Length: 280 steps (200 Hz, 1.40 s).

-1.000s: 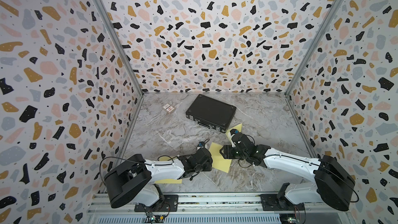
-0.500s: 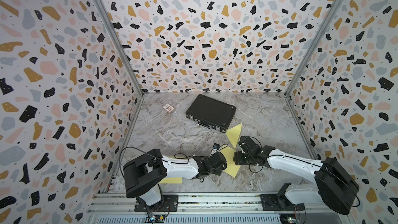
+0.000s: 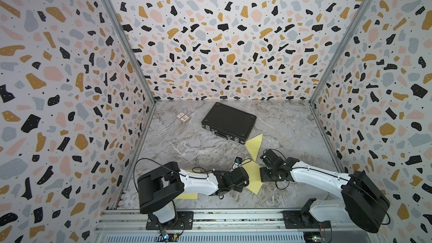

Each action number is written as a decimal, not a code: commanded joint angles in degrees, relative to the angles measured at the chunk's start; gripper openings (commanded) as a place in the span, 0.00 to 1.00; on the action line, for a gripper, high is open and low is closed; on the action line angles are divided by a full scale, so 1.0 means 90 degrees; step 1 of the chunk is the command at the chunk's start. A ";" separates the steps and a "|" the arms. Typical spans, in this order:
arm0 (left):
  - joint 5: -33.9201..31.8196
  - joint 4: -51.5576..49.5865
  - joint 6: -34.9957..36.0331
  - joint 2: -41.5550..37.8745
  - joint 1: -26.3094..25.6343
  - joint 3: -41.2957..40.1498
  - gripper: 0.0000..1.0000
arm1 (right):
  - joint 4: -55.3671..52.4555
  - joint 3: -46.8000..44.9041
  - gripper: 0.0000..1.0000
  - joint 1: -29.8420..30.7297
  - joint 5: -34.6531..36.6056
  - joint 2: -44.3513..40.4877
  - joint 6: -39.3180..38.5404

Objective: Fold the square paper diagonally
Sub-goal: Fold the paper at the center of the board.

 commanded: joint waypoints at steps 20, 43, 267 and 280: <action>0.1034 -0.1527 -0.0003 0.0747 -0.0227 -0.0473 0.15 | 0.0275 0.0134 0.72 -0.0135 -0.0215 0.0312 -0.0063; 0.1031 -0.1517 -0.0036 0.0830 -0.0259 -0.0444 0.15 | 0.0366 0.0171 0.72 -0.0145 -0.0285 0.0494 -0.0066; 0.0963 -0.1529 -0.0085 0.1011 -0.0320 -0.0395 0.15 | 0.3568 -0.0486 0.58 -0.0155 -0.2873 -0.0883 0.0983; 0.0955 -0.1528 -0.0085 0.1011 -0.0320 -0.0405 0.15 | 0.3570 -0.0410 0.59 -0.0155 -0.2870 -0.0730 0.0992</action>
